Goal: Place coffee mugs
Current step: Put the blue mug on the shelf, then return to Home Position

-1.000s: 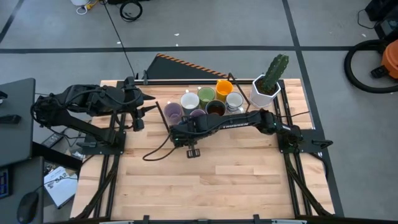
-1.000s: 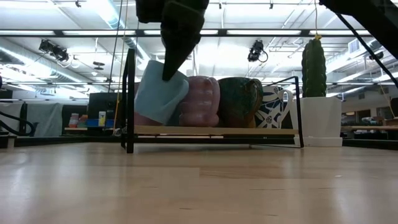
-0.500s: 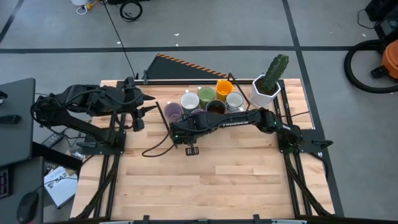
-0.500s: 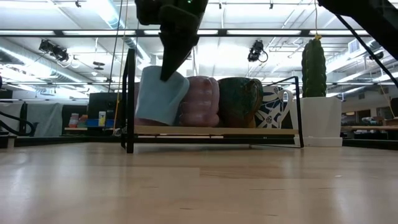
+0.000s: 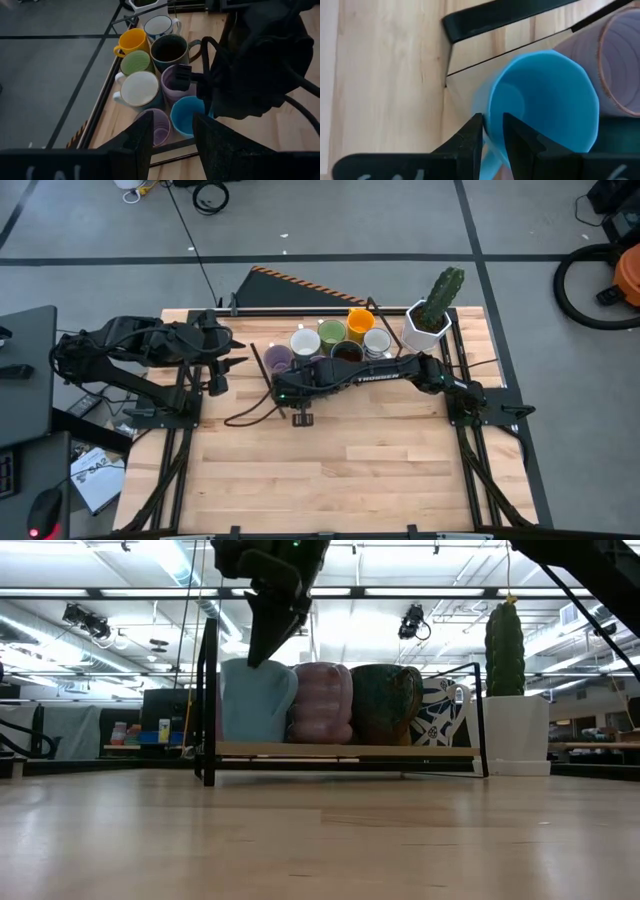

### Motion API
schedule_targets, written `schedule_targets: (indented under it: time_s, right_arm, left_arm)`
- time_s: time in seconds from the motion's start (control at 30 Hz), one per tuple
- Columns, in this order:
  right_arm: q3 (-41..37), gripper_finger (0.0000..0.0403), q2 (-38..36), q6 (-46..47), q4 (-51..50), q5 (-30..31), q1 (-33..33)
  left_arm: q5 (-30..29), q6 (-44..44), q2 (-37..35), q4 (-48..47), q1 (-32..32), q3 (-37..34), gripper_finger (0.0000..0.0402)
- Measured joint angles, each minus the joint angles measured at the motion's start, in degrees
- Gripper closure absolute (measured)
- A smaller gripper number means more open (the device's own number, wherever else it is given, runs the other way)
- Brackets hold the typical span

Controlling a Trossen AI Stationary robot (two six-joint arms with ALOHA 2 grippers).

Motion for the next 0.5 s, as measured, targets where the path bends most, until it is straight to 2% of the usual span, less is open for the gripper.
schedule_targets:
  time_s: [0.2,0.3,0.43,0.5]
  right_arm:
    - [0.0,0.0321,0.0,1.7,0.6,0.9,0.0]
    - [0.8,0.0321,-0.1,0.5,-1.2,-1.4,0.1]
    - [2.0,0.0321,-3.3,-0.6,-1.8,-2.3,1.2]
    - [1.9,0.0321,-5.2,-1.2,-1.4,-2.2,1.5]
  left_arm:
    - [0.0,-0.2,0.0,0.0,0.0,0.0,0.0260]
    - [0.3,-0.2,0.0,-0.1,0.0,0.0,0.0260]
    - [5.1,0.6,-0.6,-0.6,0.0,0.0,0.0260]
    - [5.6,0.8,-1.5,-0.5,-0.2,-0.1,0.0260]
